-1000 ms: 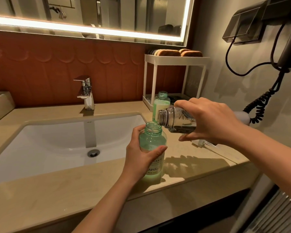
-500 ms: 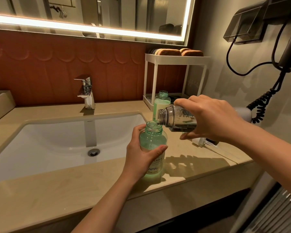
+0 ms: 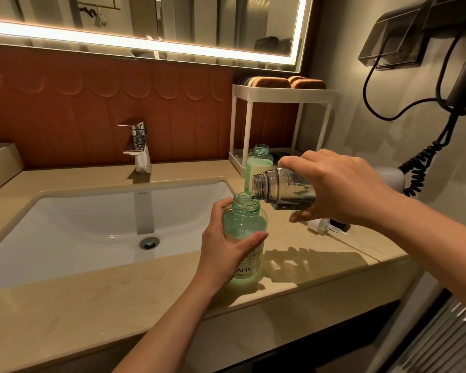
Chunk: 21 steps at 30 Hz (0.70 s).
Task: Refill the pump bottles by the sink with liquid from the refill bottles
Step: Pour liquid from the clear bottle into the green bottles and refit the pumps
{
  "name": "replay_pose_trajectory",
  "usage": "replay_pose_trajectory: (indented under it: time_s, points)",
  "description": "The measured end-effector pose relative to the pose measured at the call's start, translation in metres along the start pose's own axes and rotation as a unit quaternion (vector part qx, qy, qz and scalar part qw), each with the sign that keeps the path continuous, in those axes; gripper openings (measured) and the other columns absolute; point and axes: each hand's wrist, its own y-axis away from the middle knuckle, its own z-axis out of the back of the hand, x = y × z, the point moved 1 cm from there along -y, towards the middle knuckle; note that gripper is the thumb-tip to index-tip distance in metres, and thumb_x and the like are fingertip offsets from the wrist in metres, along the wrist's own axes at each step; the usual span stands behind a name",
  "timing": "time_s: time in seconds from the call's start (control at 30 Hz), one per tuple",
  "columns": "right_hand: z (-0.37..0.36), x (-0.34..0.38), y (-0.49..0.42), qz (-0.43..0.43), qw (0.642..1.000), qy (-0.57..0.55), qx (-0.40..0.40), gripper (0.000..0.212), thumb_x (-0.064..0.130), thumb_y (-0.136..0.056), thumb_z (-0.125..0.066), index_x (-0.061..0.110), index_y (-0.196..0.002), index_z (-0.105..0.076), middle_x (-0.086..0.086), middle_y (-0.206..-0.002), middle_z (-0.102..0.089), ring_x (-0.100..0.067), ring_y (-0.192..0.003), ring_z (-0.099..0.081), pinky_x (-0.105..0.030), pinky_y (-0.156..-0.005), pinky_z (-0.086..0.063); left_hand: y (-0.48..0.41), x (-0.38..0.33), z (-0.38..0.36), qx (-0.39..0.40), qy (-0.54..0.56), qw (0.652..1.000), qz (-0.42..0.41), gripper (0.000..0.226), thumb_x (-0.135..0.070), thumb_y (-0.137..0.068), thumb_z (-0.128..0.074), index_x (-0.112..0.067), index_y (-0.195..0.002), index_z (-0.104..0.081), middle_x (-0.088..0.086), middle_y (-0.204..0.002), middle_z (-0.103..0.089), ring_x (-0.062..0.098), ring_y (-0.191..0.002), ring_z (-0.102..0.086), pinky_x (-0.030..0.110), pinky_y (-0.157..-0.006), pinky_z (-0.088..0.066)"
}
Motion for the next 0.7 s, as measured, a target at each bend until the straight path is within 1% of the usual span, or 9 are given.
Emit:
replay_pose_trajectory:
  time_s: [0.1, 0.23, 0.37, 0.57, 0.7]
  points:
    - [-0.0001, 0.0004, -0.0002, 0.002, 1.0, -0.001, 0.0, 0.096, 0.063, -0.058, -0.07, 0.026, -0.138, -0.033, 0.0, -0.106, -0.059, -0.016, -0.09, -0.05, -0.024, -0.057, -0.033, -0.0003, 0.0003, 0.0, 0.001, -0.001, 1.0, 0.0, 0.061, -0.046, -0.057, -0.073, -0.035, -0.109, -0.043, -0.017, -0.11, -0.056, -0.011, -0.098, -0.055, 0.006, -0.077, -0.045]
    - [0.0004, 0.0007, -0.0002, 0.004, 1.0, -0.002, -0.003, 0.095, 0.063, -0.057, -0.071, 0.026, -0.137, -0.035, 0.0, -0.105, -0.059, -0.017, -0.089, -0.051, -0.024, -0.056, -0.033, -0.0004, 0.0008, 0.0, 0.001, -0.003, 1.0, 0.001, 0.062, -0.047, -0.057, -0.073, -0.035, -0.11, -0.043, -0.017, -0.11, -0.056, -0.01, -0.099, -0.055, 0.008, -0.079, -0.046]
    - [0.0006, 0.0001, -0.0007, 0.007, 1.0, 0.001, -0.004, 0.094, 0.063, -0.057, -0.071, 0.025, -0.136, -0.037, 0.0, -0.103, -0.059, -0.015, -0.084, -0.048, -0.023, -0.055, -0.031, -0.0003, 0.0012, 0.0002, 0.002, -0.002, 1.0, 0.003, 0.061, -0.045, -0.057, -0.075, -0.035, -0.109, -0.043, -0.017, -0.11, -0.056, -0.01, -0.099, -0.055, 0.01, -0.081, -0.048]
    - [0.0017, -0.0008, -0.0018, 0.012, 1.0, 0.009, -0.005, 0.095, 0.064, -0.058, -0.071, 0.025, -0.137, -0.036, -0.001, -0.105, -0.06, -0.018, -0.089, -0.053, -0.025, -0.057, -0.037, 0.0002, 0.0003, 0.0004, 0.004, 0.002, 1.0, 0.003, 0.061, -0.044, -0.058, -0.075, -0.035, -0.109, -0.044, -0.014, -0.112, -0.057, -0.003, -0.1, -0.057, 0.016, -0.084, -0.05]
    - [0.0025, -0.0006, -0.0021, 0.015, 1.0, 0.011, -0.002, 0.094, 0.064, -0.058, -0.071, 0.024, -0.137, -0.037, -0.001, -0.107, -0.061, -0.018, -0.09, -0.054, -0.024, -0.058, -0.038, 0.0002, -0.0003, 0.0, 0.003, 0.002, 1.0, 0.004, 0.06, -0.044, -0.058, -0.075, -0.035, -0.109, -0.044, -0.014, -0.112, -0.057, -0.002, -0.101, -0.057, 0.015, -0.084, -0.049]
